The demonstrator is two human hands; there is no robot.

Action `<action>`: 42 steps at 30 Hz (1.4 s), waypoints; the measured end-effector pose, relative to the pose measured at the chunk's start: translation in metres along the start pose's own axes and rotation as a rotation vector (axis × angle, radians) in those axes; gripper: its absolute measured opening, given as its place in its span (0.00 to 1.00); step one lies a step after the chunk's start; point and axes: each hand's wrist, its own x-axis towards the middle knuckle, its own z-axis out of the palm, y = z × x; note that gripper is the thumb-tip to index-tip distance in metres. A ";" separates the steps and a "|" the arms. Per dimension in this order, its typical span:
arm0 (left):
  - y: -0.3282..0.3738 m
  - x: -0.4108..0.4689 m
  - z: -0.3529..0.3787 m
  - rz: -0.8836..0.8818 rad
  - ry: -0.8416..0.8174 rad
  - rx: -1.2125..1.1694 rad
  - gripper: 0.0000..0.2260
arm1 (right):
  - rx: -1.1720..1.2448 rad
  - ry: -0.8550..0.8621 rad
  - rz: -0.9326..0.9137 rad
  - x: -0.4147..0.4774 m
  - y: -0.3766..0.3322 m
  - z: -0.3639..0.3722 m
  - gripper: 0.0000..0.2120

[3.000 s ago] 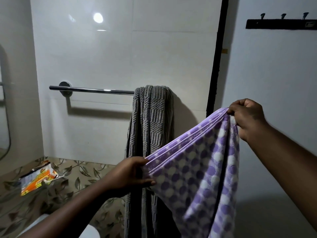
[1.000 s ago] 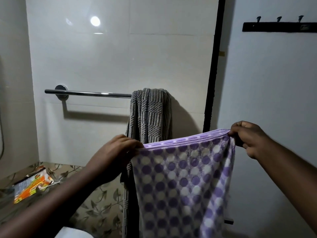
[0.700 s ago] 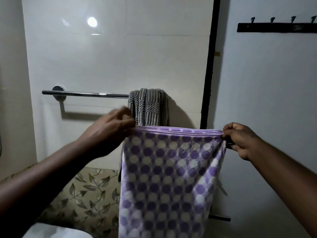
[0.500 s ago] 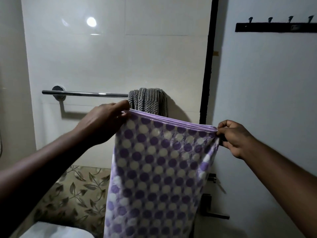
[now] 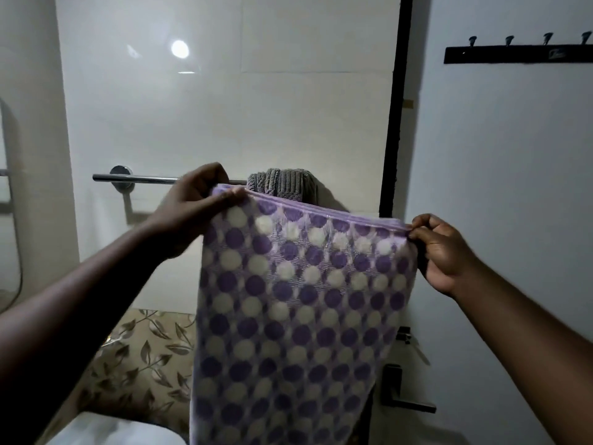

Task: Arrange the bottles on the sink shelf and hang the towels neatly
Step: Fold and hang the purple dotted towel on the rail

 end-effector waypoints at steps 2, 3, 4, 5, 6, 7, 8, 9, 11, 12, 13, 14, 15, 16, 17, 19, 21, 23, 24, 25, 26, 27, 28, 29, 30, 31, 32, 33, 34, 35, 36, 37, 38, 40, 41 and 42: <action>-0.013 -0.001 0.016 -0.223 0.029 -0.003 0.12 | -0.221 0.194 0.009 0.001 0.011 0.018 0.16; -0.019 -0.002 0.026 -0.329 0.072 -0.012 0.12 | -0.282 0.274 -0.001 0.001 0.016 0.028 0.14; -0.023 -0.003 0.036 -0.408 0.122 -0.048 0.12 | -0.305 0.323 -0.024 0.000 0.020 0.037 0.13; -0.024 -0.005 0.046 -0.449 0.162 -0.101 0.13 | -0.320 0.348 -0.058 -0.003 0.021 0.046 0.11; -0.023 -0.006 0.055 -0.458 0.175 -0.149 0.12 | -0.337 0.358 -0.097 -0.008 0.020 0.054 0.09; -0.020 -0.007 0.065 -0.449 0.161 -0.185 0.11 | -0.354 0.353 -0.138 -0.014 0.016 0.062 0.07; -0.016 -0.009 0.076 -0.436 0.129 -0.217 0.11 | -0.362 0.329 -0.180 -0.021 0.013 0.072 0.07; -0.012 -0.011 0.087 -0.424 0.093 -0.241 0.10 | -0.359 0.287 -0.220 -0.030 0.009 0.082 0.08; -0.003 -0.014 0.109 -0.420 0.038 -0.258 0.11 | -0.365 0.181 -0.295 -0.050 0.003 0.101 0.09; 0.002 -0.015 0.118 -0.422 0.015 -0.262 0.11 | -0.402 0.147 -0.336 -0.059 0.001 0.109 0.09; 0.006 -0.016 0.126 -0.417 -0.008 -0.265 0.11 | -0.455 0.131 -0.381 -0.068 -0.001 0.113 0.09; 0.009 -0.016 0.132 -0.405 -0.026 -0.260 0.11 | -0.505 0.127 -0.422 -0.074 -0.003 0.115 0.10; 0.012 -0.017 0.136 -0.395 -0.037 -0.249 0.11 | -0.537 0.127 -0.450 -0.079 -0.006 0.116 0.11; 0.014 -0.017 0.139 -0.388 -0.043 -0.235 0.11 | -0.551 0.123 -0.461 -0.083 -0.009 0.114 0.12; 0.016 -0.017 0.140 -0.385 -0.049 -0.221 0.11 | -0.557 0.114 -0.457 -0.084 -0.011 0.111 0.12; 0.020 -0.017 0.142 -0.402 -0.074 -0.204 0.10 | -0.562 0.082 -0.434 -0.086 -0.012 0.105 0.13; 0.023 -0.017 0.144 -0.425 -0.108 -0.207 0.09 | -0.511 0.016 -0.396 -0.086 -0.010 0.096 0.12; 0.027 -0.016 0.147 -0.451 -0.115 -0.221 0.12 | -0.412 -0.081 -0.342 -0.088 -0.007 0.087 0.09; 0.030 -0.016 0.148 -0.457 -0.125 -0.233 0.12 | -0.379 -0.117 -0.334 -0.088 -0.006 0.083 0.10; 0.033 -0.015 0.149 -0.458 -0.143 -0.253 0.11 | -0.360 -0.129 -0.346 -0.088 -0.004 0.078 0.12; 0.035 -0.014 0.151 -0.443 -0.168 -0.245 0.08 | -0.347 -0.125 -0.368 -0.086 -0.004 0.073 0.13; 0.036 -0.015 0.152 -0.390 -0.192 -0.214 0.07 | -0.327 -0.116 -0.385 -0.084 -0.005 0.067 0.13; 0.036 -0.015 0.151 -0.265 -0.197 -0.095 0.09 | -0.286 -0.112 -0.380 -0.082 -0.006 0.062 0.13; 0.035 -0.015 0.147 -0.072 -0.164 0.116 0.11 | -0.219 -0.123 -0.349 -0.079 -0.007 0.057 0.14; 0.033 -0.013 0.142 0.142 -0.114 0.387 0.15 | -0.139 -0.151 -0.297 -0.076 -0.009 0.053 0.16; 0.031 -0.011 0.138 0.318 -0.100 0.632 0.21 | -0.067 -0.193 -0.239 -0.073 -0.011 0.050 0.18; 0.030 -0.009 0.133 0.388 -0.158 0.789 0.28 | -0.009 -0.241 -0.187 -0.070 -0.013 0.047 0.21; 0.030 -0.005 0.131 0.353 -0.260 0.862 0.34 | 0.030 -0.289 -0.147 -0.067 -0.014 0.045 0.22; 0.028 -0.002 0.131 0.271 -0.360 0.889 0.37 | 0.054 -0.330 -0.118 -0.065 -0.015 0.043 0.23; 0.027 0.002 0.133 0.185 -0.424 0.914 0.37 | 0.063 -0.353 -0.098 -0.063 -0.016 0.042 0.23; 0.024 0.006 0.135 0.132 -0.449 0.953 0.34 | 0.062 -0.361 -0.082 -0.060 -0.017 0.042 0.22; 0.024 0.011 0.137 0.114 -0.445 0.981 0.31 | 0.057 -0.352 -0.069 -0.057 -0.016 0.041 0.21; 0.027 0.016 0.137 0.130 -0.422 1.005 0.29 | 0.057 -0.332 -0.060 -0.055 -0.016 0.042 0.19; 0.039 0.028 0.136 0.198 -0.389 1.048 0.26 | 0.084 -0.279 -0.055 -0.051 -0.016 0.047 0.18; 0.045 0.034 0.138 0.223 -0.385 1.069 0.24 | 0.111 -0.251 -0.058 -0.048 -0.016 0.050 0.18; 0.051 0.041 0.140 0.232 -0.385 1.096 0.23 | 0.142 -0.228 -0.068 -0.045 -0.016 0.053 0.19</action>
